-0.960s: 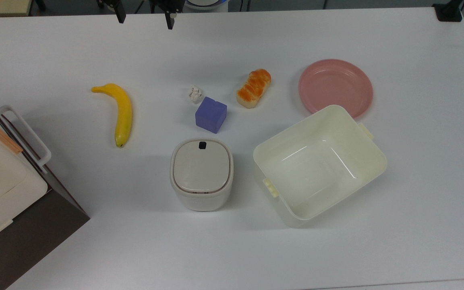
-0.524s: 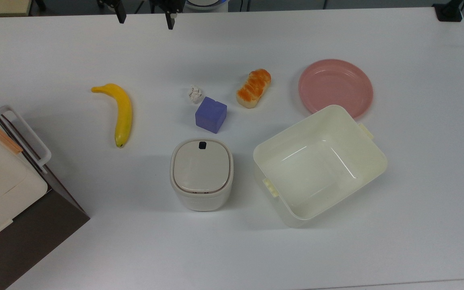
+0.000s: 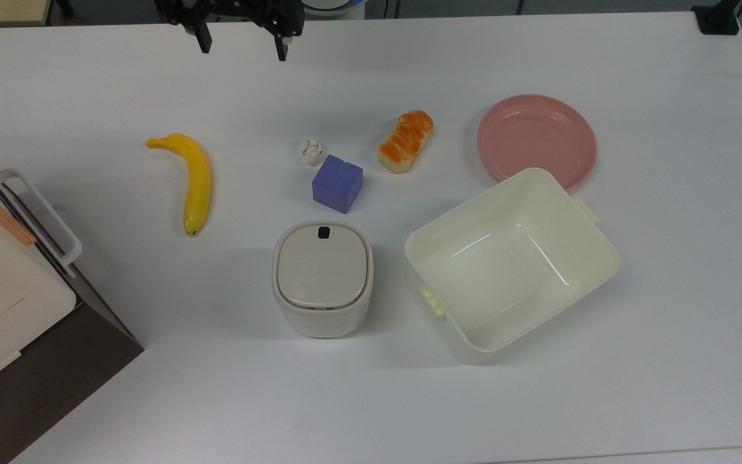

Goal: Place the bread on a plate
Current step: 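Move the open gripper over the orange-glazed bread roll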

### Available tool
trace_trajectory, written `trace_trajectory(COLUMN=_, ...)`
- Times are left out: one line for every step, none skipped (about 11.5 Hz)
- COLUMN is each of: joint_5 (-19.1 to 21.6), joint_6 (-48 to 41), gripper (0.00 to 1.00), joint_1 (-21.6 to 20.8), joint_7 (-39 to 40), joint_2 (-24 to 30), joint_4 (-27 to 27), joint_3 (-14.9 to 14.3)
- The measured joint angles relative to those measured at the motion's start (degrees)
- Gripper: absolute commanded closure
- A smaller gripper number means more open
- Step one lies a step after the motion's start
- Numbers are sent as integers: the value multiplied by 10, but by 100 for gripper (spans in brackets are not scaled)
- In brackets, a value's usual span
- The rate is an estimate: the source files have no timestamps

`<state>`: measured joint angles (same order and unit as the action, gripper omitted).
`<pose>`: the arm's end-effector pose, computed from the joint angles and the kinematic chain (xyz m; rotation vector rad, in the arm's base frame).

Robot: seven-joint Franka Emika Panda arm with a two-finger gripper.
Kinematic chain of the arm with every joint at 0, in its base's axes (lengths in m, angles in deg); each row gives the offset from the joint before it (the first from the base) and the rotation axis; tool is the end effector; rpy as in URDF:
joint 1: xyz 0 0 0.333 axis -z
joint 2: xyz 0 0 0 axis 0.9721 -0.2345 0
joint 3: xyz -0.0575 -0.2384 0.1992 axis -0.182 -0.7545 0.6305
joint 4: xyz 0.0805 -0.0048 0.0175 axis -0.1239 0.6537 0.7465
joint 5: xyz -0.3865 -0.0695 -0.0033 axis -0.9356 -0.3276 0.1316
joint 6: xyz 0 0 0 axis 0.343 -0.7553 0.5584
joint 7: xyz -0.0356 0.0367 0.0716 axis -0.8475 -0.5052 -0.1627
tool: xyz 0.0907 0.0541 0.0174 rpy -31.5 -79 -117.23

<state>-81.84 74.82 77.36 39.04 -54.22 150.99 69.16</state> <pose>0.5766 -0.0558 0.5915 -3.1184 0.1962 -0.0268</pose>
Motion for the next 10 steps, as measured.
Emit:
trace_trajectory(joint_5=0, joint_6=1, gripper=2, joint_1=0, joint_7=0, joint_2=-6, joint_4=0, joint_3=1)
trace_trajectory(joint_5=0, joint_6=1, gripper=2, joint_1=-1, joint_7=1, joint_2=-11, joint_4=0, joint_3=1)
trace_trajectory(joint_5=0, joint_6=1, gripper=1, joint_1=-3, joint_7=4, joint_2=-15, joint_4=1, joint_3=2)
trace_trajectory(joint_5=0, joint_6=1, gripper=1, joint_1=-8, joint_7=6, joint_2=-16, joint_4=5, joint_3=3)
trace_trajectory(joint_5=0, joint_6=1, gripper=1, joint_1=-14, joint_7=6, joint_2=-17, joint_4=12, joint_3=3)
trace_trajectory(joint_5=3, joint_6=1, gripper=1, joint_1=-21, joint_7=4, joint_2=-16, joint_4=23, joint_3=4)
trace_trajectory(joint_5=15, joint_6=1, gripper=0, joint_1=-30, joint_7=-12, joint_2=-16, joint_4=36, joint_3=4)
trace_trajectory(joint_5=25, joint_6=1, gripper=0, joint_1=-37, joint_7=-35, joint_2=-13, joint_4=50, joint_3=5)
trace_trajectory(joint_5=29, joint_6=13, gripper=0, joint_1=-42, joint_7=-54, joint_2=-4, joint_4=69, joint_3=5)
trace_trajectory(joint_5=30, joint_6=50, gripper=0, joint_1=-50, joint_7=-72, joint_2=10, joint_4=102, joint_3=5)
